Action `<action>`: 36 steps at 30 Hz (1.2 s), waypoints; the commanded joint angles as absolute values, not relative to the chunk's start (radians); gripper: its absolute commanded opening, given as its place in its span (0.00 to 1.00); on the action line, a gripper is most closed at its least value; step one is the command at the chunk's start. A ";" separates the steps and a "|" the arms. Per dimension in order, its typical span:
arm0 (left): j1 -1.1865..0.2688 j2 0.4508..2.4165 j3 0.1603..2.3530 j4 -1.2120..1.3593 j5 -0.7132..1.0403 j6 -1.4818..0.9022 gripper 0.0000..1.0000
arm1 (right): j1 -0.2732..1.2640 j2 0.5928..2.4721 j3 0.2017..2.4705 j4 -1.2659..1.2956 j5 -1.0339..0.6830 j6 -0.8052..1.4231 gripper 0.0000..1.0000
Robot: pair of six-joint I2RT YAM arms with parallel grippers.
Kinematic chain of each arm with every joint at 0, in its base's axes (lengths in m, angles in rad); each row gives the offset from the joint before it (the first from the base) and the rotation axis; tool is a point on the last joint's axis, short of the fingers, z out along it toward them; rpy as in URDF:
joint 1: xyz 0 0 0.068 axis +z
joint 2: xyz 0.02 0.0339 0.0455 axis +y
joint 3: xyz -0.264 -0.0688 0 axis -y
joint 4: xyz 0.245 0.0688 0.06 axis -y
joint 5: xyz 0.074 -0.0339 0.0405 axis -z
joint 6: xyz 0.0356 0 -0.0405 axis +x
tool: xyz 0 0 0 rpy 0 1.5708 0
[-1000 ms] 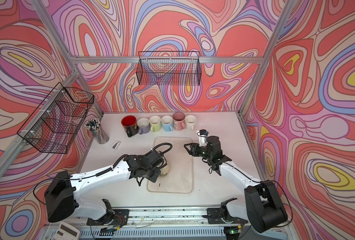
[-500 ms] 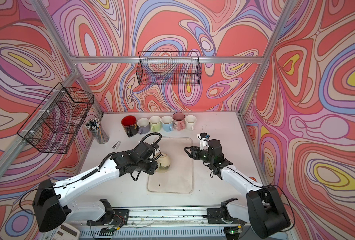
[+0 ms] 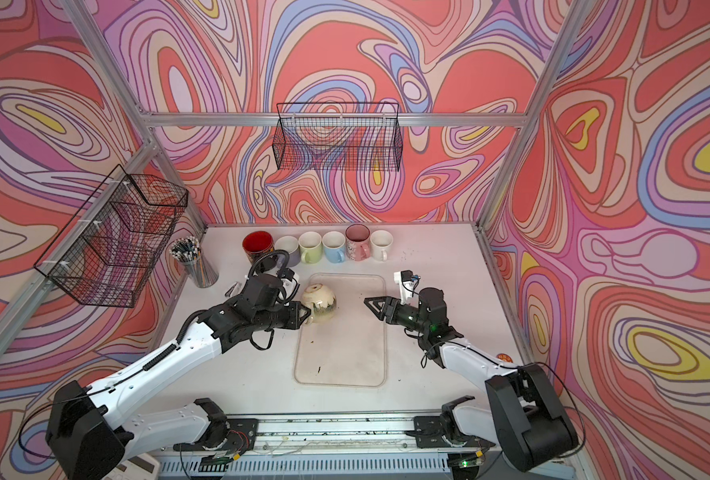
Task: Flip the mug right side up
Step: 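Lift the cream mug and tilt it toward the right gripper while the right approaches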
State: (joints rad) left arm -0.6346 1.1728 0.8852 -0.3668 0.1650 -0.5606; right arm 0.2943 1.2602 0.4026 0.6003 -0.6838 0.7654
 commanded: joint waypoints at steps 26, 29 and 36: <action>-0.617 1.125 0.582 0.692 0.033 -0.932 0.00 | 0.537 1.761 0.476 1.491 -0.645 1.171 0.57; -0.617 1.141 0.575 0.750 0.022 -0.940 0.00 | 0.559 1.796 0.514 1.492 -0.639 1.183 0.54; -0.617 1.194 0.608 0.833 0.042 -0.946 0.00 | 0.568 1.838 0.602 1.491 -0.634 1.220 0.45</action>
